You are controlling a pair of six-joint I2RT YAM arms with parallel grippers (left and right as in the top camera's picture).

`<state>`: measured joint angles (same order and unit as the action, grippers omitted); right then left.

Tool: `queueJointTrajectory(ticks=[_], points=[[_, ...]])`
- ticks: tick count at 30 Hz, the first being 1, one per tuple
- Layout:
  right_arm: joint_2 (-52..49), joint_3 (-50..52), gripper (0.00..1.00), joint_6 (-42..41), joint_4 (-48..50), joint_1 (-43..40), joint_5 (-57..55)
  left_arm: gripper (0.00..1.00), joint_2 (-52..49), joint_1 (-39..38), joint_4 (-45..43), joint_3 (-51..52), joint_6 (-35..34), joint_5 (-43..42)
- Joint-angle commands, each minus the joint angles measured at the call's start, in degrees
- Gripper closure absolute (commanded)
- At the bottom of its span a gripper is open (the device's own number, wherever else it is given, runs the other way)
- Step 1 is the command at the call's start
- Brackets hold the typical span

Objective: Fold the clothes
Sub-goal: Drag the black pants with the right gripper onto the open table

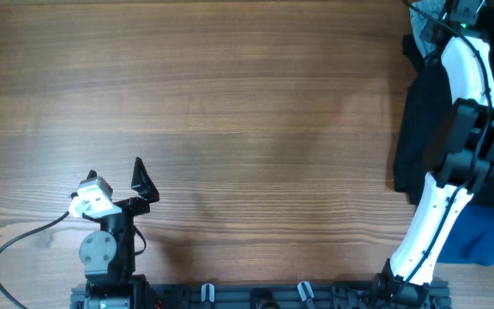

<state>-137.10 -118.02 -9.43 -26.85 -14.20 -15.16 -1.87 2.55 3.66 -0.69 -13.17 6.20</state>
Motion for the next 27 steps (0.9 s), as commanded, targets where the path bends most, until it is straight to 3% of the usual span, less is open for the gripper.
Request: queueJointTrajectory(ticks=[1,6,14,19,23,24,25,26,27], points=[[6.7,-1.2,0.96,-1.4,-0.8,1.7,10.6,0.00,0.3,0.3,-0.2,0.3,0.8,1.0],[8.0,-1.2,0.96,-1.2,-4.7,8.9,23.7,0.00,0.3,0.3,-0.2,0.3,0.7,1.0],[8.0,-1.1,0.96,-3.2,-9.9,32.6,34.6,0.00,0.3,0.3,-0.2,0.3,0.7,1.0],[7.9,-0.7,0.96,-4.5,-11.8,50.4,34.7,0.00,0.3,0.3,-0.2,0.3,0.8,1.0],[7.9,-0.7,0.94,-7.8,-13.8,59.9,34.4,0.00,0.3,0.3,-0.2,0.3,0.7,1.0],[7.9,-0.7,0.71,-7.9,-14.0,60.7,34.5,0.00,0.3,0.3,-0.2,0.3,0.8,1.0],[7.9,-0.7,0.27,-7.9,-14.5,61.4,34.5,0.00,0.3,0.3,-0.2,0.3,0.7,1.0],[7.9,-0.7,0.09,-7.9,-14.8,61.4,34.3,0.00,0.3,0.3,-0.2,0.3,0.7,1.0],[7.9,-0.8,0.01,-7.9,-15.3,60.7,32.8,0.00,0.3,0.3,-0.2,0.3,0.8,1.0]])
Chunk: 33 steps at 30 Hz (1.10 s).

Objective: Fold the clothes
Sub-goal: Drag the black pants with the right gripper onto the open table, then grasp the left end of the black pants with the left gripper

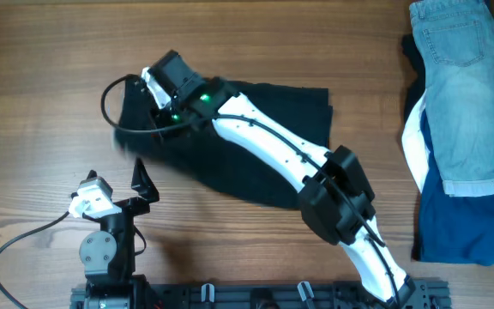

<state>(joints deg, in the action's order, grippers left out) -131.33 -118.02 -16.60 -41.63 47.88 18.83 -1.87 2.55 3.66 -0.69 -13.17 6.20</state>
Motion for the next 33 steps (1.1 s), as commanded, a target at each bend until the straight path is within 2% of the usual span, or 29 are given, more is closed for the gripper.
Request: queueJointTrajectory(ticks=[1,4,7,8,11,13,16,18,21,23,26,27,28,29,31,33], points=[[2.7,-1.0,0.00,-0.8,-2.2,-3.1,-3.8,0.00,0.3,0.3,-0.2,0.3,0.8,1.0],[8.4,-1.0,0.01,-1.4,-8.3,-11.5,-5.0,0.00,0.3,0.3,-0.2,0.3,0.8,1.0],[17.2,-1.0,0.00,-3.7,-21.4,-24.0,-5.7,0.00,0.3,0.3,-0.2,0.3,0.8,1.0],[19.2,-1.0,0.00,-4.3,-28.7,-29.0,-5.4,0.00,0.3,0.3,-0.2,0.3,0.7,0.9],[19.1,2.1,0.00,-2.9,-42.6,-35.1,-5.5,0.00,0.3,0.3,-0.2,0.3,0.8,0.9],[19.1,10.3,0.01,-1.4,-41.4,-35.2,-5.5,0.00,0.3,0.3,-0.2,0.3,0.8,1.7],[19.1,24.3,0.09,-1.5,-31.7,-35.9,-2.4,0.00,0.3,0.3,-0.4,0.3,0.8,3.4],[19.1,28.2,0.07,-1.4,-28.5,-36.3,-0.5,0.00,0.3,0.3,-3.5,0.3,0.7,4.9],[19.1,33.5,0.07,-1.4,-23.6,-35.7,0.1,0.00,0.3,0.4,-12.7,0.2,0.7,-8.4],[19.1,36.5,0.06,-1.5,-19.4,-35.8,-0.4,0.00,-1.5,0.4,-12.2,-2.8,0.8,-12.7],[19.1,37.5,0.05,-1.5,-16.6,-35.9,-1.2,0.00,-12.3,0.4,-5.4,-14.6,3.8,-16.3],[19.1,37.5,0.04,-1.4,-16.1,-36.0,-1.2,0.00,-19.4,0.4,0.6,-22.2,6.1,-16.1],[19.1,37.5,0.04,-1.4,-15.8,-36.2,-1.2,0.00,-28.7,0.6,10.9,-32.8,8.9,-15.3],[19.1,37.5,0.04,-1.3,-15.8,-36.2,-1.2,0.00,-38.9,1.8,25.0,-45.1,11.1,-14.9],[19.1,37.5,0.04,0.1,-15.8,-36.2,-1.2,0.00,-56.5,5.0,45.2,-64.7,13.0,-14.7],[19.1,37.5,0.04,0.2,-15.1,-36.2,-1.2,0.00,-73.6,7.2,55.3,-79.8,13.0,-14.3]])
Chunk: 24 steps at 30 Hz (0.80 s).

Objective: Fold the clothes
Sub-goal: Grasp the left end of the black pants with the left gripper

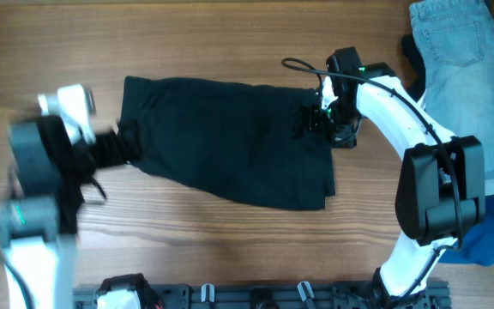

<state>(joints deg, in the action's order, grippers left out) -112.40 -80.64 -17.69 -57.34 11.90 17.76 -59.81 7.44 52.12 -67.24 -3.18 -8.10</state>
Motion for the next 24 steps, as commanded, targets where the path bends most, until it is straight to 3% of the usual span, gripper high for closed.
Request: queueJointTrajectory(ticks=[1,5,8,12,23,24], points=[[0.2,0.1,0.04,1.2,0.8,-0.3,-0.1,0.00,-19.6,2.7,7.6,-15.5,3.0,0.0],[0.2,0.1,0.04,3.0,0.1,-0.2,0.3,0.00,-33.0,5.3,0.9,-16.6,3.0,-1.1],[0.2,0.1,0.03,5.6,0.6,-0.2,0.3,0.00,-42.3,8.3,-3.2,-16.6,3.0,-8.8],[0.2,0.1,0.03,5.6,0.6,-0.2,0.3,0.00,-52.2,9.4,-5.0,-16.6,7.9,-11.0],[0.2,0.1,0.02,5.5,0.6,-0.2,0.3,0.00,-63.2,9.7,-4.1,-16.4,14.8,-15.4],[0.2,0.1,0.02,5.5,0.6,-0.2,0.3,0.05,-63.2,9.7,-3.6,-16.4,15.0,-15.7]])
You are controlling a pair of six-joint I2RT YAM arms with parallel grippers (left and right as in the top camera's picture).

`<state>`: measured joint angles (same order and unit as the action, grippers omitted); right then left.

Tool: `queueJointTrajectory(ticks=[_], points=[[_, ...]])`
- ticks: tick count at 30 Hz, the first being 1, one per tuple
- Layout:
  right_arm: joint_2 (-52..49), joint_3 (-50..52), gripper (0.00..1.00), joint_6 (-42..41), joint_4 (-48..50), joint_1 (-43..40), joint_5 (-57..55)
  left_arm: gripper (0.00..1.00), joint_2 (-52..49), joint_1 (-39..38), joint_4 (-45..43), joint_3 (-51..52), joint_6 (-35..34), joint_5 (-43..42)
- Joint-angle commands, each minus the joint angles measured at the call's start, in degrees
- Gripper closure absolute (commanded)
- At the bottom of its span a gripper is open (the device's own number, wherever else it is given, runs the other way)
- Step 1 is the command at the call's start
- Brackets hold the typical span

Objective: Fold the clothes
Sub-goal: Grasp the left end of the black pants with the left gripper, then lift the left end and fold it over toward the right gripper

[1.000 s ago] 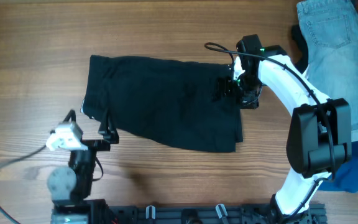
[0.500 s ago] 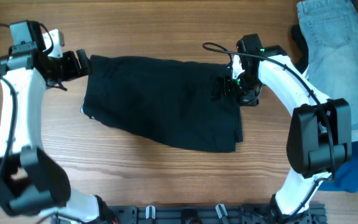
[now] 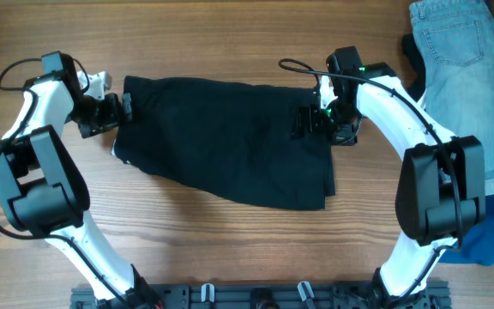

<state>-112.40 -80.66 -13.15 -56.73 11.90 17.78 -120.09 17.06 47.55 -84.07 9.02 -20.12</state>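
A black garment (image 3: 225,142) lies spread across the middle of the table in the overhead view, wider than deep, its lower right corner hanging lowest. My left gripper (image 3: 123,112) is at the garment's left edge, near the upper left corner. At the upper right edge of the garment is my right gripper (image 3: 305,122). The fingers of both merge with the black cloth, so whether either holds it cannot be told.
A pile of clothes sits at the right table edge: light blue denim shorts (image 3: 457,94) on top, white cloth (image 3: 418,159) and dark blue cloth (image 3: 453,232) under them. Bare wood surrounds the black garment.
My left arm has moved from the lower left, where it was blurred, up to the garment's upper left edge. The right arm and the garment have stayed where they were.
At first the table middle was bare, the left arm parked at the front and the right arm over the pile at the right. Then the right arm reached far left with the black garment on the table. Later it was at the garment's right edge; now both grippers flank it.
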Motion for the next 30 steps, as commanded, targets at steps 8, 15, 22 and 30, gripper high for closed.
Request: queueJointTrajectory(ticks=[8,15,22,30], points=[[0.2,0.1,0.02,1.0,0.4,-0.2,0.3,0.54,-3.0,-3.6,4.8,0.4,7.3,-8.4],[0.2,0.1,0.00,1.0,0.2,-0.2,0.3,0.96,-2.8,0.1,7.1,-2.7,2.5,-0.7],[0.2,0.1,0.00,-0.5,3.2,0.9,0.3,0.96,0.3,7.8,20.8,-19.5,0.8,-1.1],[-1.4,0.1,0.00,-1.0,7.9,4.2,-0.3,0.96,11.3,-6.7,25.8,-22.1,-2.0,-10.6]])
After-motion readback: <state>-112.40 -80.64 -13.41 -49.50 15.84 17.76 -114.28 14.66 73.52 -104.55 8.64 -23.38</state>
